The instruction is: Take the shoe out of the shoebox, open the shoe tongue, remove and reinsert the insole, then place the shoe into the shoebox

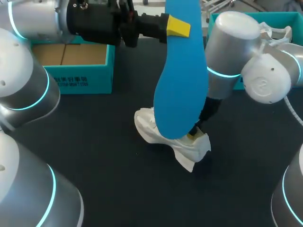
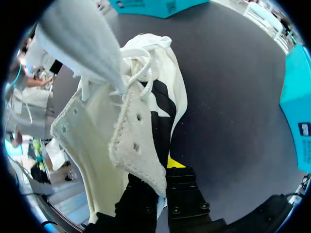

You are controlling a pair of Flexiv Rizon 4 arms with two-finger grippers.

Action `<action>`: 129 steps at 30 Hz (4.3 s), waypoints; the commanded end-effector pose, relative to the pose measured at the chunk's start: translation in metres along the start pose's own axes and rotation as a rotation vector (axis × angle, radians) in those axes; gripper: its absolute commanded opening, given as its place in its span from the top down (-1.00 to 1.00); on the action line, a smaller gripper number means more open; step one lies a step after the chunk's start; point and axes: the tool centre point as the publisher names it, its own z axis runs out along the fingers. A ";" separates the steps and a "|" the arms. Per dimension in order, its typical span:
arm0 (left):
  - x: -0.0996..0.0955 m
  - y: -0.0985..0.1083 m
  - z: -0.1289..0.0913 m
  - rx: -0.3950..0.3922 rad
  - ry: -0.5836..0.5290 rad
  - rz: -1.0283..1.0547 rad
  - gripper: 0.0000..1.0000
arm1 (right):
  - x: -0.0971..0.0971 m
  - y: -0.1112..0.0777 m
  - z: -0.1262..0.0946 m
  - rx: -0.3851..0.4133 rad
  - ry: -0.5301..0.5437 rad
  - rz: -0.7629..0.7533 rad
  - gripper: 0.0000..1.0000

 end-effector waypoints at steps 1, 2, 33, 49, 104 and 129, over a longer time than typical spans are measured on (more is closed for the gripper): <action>-0.001 0.001 0.000 0.002 0.001 0.000 1.00 | -0.001 -0.009 -0.002 -0.067 0.004 0.063 1.00; -0.001 0.001 0.000 0.002 0.001 0.000 1.00 | -0.001 -0.009 -0.002 -0.067 0.004 0.063 1.00; -0.001 0.001 0.000 0.002 0.001 0.000 1.00 | 0.030 0.003 0.041 -0.284 -0.074 0.523 1.00; -0.001 0.001 0.000 0.002 0.001 0.000 1.00 | 0.025 -0.003 0.060 -0.293 -0.044 0.630 -1.00; -0.001 0.001 0.000 0.002 0.001 0.000 1.00 | 0.025 0.000 -0.099 -0.575 0.764 0.436 -1.00; -0.001 0.001 0.000 0.002 0.001 0.000 1.00 | 0.036 0.003 -0.126 -0.663 0.980 0.490 -1.00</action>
